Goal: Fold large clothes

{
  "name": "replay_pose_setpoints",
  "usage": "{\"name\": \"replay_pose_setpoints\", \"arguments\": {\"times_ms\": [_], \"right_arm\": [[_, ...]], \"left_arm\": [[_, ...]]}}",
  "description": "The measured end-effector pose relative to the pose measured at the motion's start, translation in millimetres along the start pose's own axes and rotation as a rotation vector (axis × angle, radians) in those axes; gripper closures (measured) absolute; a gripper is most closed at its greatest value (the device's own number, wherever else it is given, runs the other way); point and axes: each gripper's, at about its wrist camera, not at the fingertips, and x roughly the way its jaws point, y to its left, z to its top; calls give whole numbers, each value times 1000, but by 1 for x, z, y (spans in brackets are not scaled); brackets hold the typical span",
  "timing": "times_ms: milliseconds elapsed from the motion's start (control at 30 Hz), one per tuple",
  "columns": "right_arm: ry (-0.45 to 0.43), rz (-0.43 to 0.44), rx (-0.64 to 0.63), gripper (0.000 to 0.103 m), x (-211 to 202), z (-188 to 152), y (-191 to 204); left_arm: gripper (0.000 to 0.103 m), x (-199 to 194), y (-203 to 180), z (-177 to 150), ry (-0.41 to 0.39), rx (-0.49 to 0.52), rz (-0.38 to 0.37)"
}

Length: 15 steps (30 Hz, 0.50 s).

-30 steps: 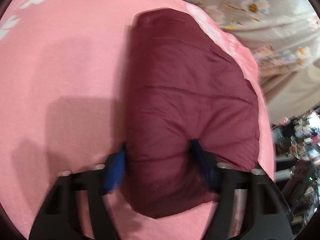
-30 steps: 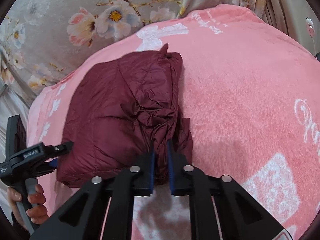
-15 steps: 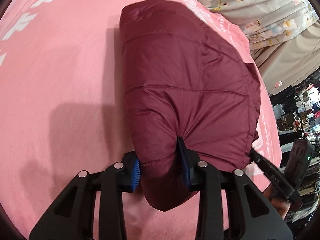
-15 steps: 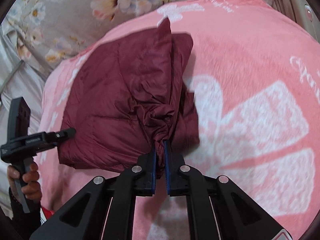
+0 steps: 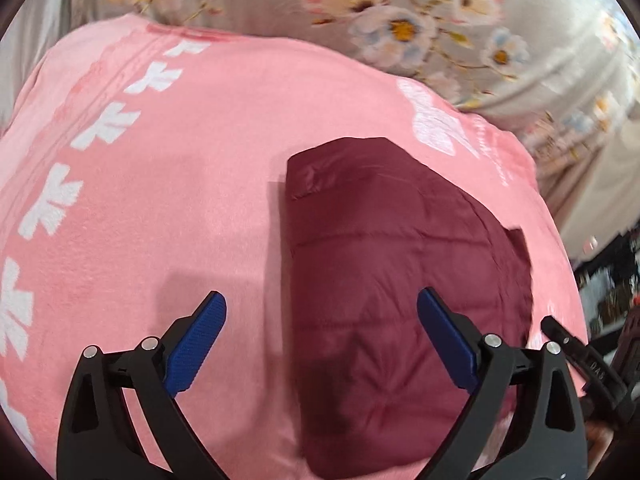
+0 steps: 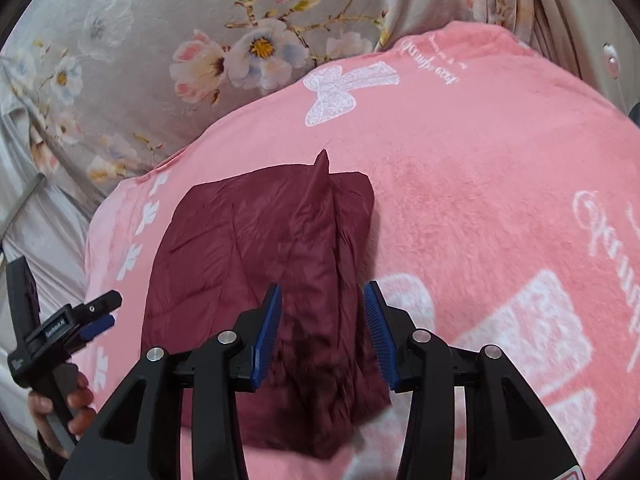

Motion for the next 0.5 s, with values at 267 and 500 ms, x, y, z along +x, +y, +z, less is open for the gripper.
{"name": "replay_pose_setpoints", "arguments": {"times_ms": [267,500], "right_arm": [[57,-13,18,50,52,19,0],[93,13,55,45,83,8,-24]], "left_arm": [[9,36,-1,9,35,-52,54],[5,62,-9,11,54,-31,81]]}}
